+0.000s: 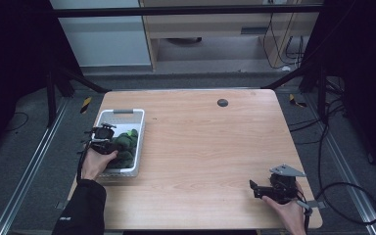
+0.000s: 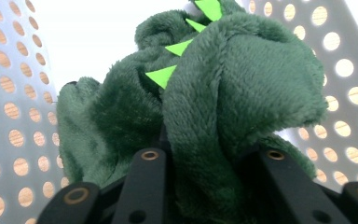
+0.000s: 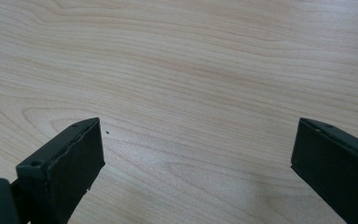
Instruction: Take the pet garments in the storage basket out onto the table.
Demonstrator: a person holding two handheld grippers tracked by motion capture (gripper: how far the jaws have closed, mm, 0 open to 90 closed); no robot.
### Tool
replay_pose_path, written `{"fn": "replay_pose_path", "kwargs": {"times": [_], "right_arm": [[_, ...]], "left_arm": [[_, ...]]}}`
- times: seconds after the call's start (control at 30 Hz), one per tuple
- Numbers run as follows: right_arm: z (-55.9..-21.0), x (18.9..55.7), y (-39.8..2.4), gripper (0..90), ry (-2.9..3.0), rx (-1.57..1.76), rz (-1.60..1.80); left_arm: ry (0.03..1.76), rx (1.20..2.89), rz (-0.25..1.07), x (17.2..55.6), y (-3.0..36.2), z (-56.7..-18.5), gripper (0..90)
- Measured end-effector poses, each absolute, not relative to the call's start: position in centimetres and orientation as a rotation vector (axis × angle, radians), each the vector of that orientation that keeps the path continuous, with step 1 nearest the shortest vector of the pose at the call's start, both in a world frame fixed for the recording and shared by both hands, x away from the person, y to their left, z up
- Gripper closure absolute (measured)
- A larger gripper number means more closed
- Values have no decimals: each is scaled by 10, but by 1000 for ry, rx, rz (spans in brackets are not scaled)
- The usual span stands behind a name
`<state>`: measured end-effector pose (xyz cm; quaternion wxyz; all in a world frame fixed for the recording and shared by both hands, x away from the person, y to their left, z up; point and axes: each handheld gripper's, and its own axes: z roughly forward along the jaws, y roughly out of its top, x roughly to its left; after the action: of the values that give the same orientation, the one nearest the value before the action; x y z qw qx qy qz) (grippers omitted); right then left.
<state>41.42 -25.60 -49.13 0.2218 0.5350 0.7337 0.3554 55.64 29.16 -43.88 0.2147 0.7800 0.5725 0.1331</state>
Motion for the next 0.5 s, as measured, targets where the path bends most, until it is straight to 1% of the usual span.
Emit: {"fn": "replay_pose_path", "kwargs": {"times": [0.17, 0.3, 0.5], "right_arm": [[-491, 414, -255, 25, 2038, 1479, 985], [-492, 415, -255, 26, 2044, 1469, 981], [-491, 414, -255, 26, 2043, 1479, 988]], "left_arm": [[1574, 2154, 405, 554, 294, -437, 773], [1572, 2136, 430, 550, 297, -433, 778], [1544, 2082, 477, 539, 305, -415, 780]]}}
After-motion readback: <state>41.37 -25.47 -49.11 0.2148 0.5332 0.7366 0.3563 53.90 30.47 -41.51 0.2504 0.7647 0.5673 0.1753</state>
